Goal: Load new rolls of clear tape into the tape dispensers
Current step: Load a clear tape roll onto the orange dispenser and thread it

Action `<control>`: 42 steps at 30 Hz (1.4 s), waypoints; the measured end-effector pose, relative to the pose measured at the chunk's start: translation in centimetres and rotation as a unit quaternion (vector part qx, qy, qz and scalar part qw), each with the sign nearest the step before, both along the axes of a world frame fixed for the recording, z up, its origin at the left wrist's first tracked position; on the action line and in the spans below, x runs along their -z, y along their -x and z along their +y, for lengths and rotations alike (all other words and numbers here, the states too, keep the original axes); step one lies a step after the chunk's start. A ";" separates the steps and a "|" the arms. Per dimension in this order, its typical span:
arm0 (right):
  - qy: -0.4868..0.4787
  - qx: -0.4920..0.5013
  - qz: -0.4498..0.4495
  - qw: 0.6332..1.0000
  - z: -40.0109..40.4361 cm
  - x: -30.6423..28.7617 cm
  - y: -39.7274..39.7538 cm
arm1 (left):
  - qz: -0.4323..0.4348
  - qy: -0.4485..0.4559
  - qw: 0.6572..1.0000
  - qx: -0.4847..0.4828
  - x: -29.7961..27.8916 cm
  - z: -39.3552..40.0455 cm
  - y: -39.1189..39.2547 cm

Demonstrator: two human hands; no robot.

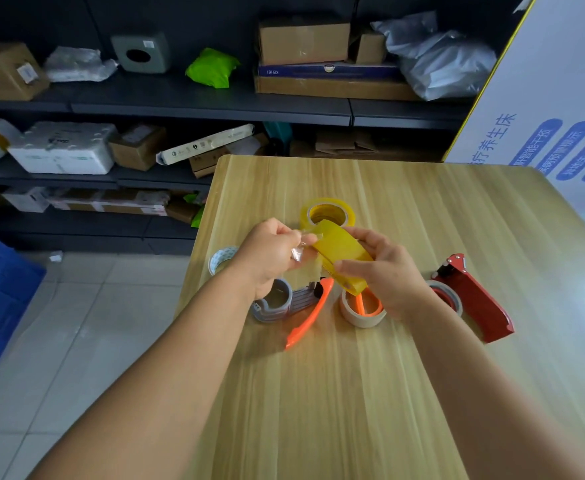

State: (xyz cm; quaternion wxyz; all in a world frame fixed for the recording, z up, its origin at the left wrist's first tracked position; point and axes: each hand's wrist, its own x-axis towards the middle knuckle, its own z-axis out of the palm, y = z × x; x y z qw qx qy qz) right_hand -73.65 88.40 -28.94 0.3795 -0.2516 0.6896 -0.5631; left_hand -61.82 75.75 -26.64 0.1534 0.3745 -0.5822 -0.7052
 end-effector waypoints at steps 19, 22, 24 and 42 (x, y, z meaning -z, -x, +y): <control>-0.127 -0.030 0.254 0.958 -1.6 -2.0 1.6 | 0.024 0.047 0.998 0.025 0.0 0.9 0.3; -0.120 -0.012 0.239 0.963 -1.4 -1.6 1.8 | 0.000 0.054 0.998 0.019 -0.2 0.6 0.1; -0.109 0.008 0.222 0.969 -1.3 -1.4 1.9 | -0.012 0.068 0.997 0.018 0.1 0.4 0.0; -0.057 -0.035 0.026 0.997 -0.1 -0.4 4.0 | 0.017 0.087 0.996 -0.010 1.1 -0.4 -0.9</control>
